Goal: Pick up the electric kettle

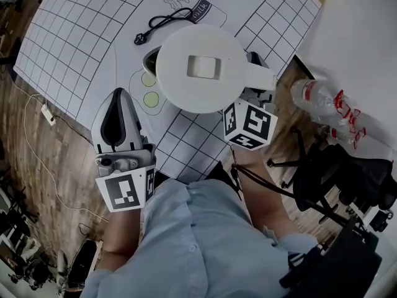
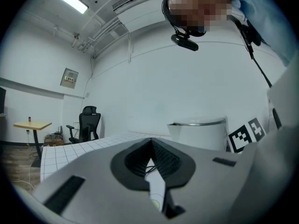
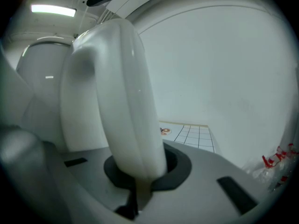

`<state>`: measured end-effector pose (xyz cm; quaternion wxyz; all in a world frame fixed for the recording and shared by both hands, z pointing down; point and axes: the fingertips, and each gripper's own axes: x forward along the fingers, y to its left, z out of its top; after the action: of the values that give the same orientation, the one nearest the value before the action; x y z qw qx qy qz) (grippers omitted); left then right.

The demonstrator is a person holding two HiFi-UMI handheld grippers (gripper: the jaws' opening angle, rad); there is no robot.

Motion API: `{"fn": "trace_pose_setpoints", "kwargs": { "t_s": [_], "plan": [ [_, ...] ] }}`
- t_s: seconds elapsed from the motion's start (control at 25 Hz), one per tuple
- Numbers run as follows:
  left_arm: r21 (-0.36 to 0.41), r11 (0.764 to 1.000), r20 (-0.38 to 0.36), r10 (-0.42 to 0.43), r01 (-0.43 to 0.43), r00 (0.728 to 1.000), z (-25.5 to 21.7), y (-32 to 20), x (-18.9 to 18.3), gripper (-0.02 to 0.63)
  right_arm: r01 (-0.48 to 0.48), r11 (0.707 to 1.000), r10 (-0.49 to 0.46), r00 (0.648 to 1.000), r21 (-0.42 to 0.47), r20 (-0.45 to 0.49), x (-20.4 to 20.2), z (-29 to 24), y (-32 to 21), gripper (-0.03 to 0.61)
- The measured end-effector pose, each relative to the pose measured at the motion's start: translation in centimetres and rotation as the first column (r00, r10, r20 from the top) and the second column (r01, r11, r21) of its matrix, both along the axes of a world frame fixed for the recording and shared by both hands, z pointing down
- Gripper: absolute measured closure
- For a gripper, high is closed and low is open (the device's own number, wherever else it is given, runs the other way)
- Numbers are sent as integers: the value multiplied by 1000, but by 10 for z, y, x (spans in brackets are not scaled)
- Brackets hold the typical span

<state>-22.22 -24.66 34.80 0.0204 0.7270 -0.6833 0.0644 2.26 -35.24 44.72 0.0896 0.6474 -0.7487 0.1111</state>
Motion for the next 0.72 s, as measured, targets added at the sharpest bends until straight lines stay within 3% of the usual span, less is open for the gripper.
{"fn": "trace_pose_setpoints", "kwargs": {
  "t_s": [0.36, 0.6, 0.72],
  "plan": [
    [39, 998, 15, -41, 40, 999, -14, 8, -11, 612, 21, 1000, -22, 1000, 14, 22, -3, -2, -10, 569],
    [51, 997, 29, -62, 60, 998, -23, 22, -20, 612, -18, 1000, 18, 996, -4, 82, 2, 5, -8, 569],
    [62, 995, 27, -75, 73, 997, -30, 28, -25, 612, -18, 999, 15, 996, 30, 84, 3, -8, -12, 569]
  ]
}}
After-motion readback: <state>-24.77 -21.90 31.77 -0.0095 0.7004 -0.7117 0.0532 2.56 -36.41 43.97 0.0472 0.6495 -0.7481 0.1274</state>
